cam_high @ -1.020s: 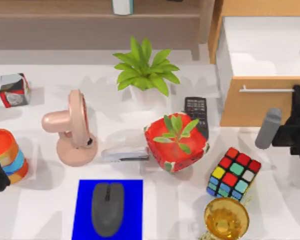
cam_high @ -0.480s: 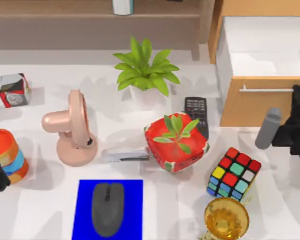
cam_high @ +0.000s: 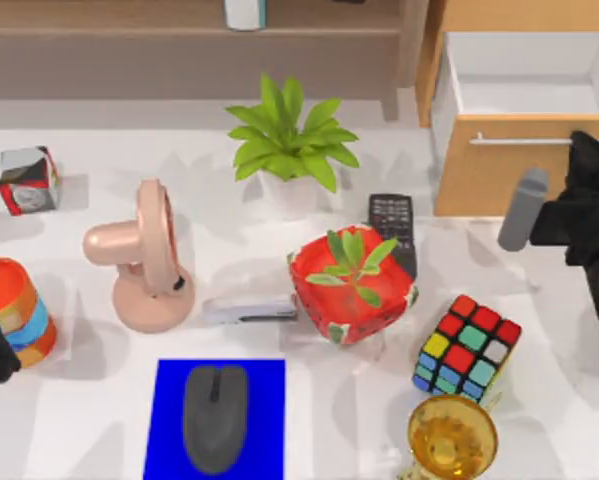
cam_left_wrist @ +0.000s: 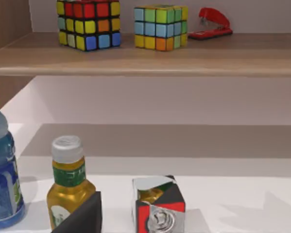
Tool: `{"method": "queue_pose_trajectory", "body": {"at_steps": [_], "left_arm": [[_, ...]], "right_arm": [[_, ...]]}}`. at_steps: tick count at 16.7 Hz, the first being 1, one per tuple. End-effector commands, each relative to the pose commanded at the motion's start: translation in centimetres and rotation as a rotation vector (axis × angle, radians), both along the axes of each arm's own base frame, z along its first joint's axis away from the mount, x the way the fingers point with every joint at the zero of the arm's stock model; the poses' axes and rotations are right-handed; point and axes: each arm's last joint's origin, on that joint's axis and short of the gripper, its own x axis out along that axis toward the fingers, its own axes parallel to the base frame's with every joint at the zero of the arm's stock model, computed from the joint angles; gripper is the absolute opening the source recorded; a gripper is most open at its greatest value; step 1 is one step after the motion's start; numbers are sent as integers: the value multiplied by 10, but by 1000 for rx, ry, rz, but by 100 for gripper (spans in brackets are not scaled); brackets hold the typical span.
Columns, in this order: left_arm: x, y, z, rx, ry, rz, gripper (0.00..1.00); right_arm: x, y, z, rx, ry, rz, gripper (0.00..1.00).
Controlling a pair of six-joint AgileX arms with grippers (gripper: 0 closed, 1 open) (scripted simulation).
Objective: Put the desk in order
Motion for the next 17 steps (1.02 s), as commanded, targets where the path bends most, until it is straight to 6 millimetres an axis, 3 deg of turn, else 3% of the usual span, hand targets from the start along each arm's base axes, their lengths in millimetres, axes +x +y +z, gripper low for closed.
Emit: {"method": "queue_pose_trajectory", "body": {"at_steps": [3,8,17], "left_arm": [[0,0,0,0,0,0,100],[0,0,0,0,0,0,100],[0,0,0,0,0,0,100]], "right_arm": [[12,-1,1,-1,-6,0,0],[14,0,1,2,-5,1,0],[59,0,0,1,0,0,0]]}}
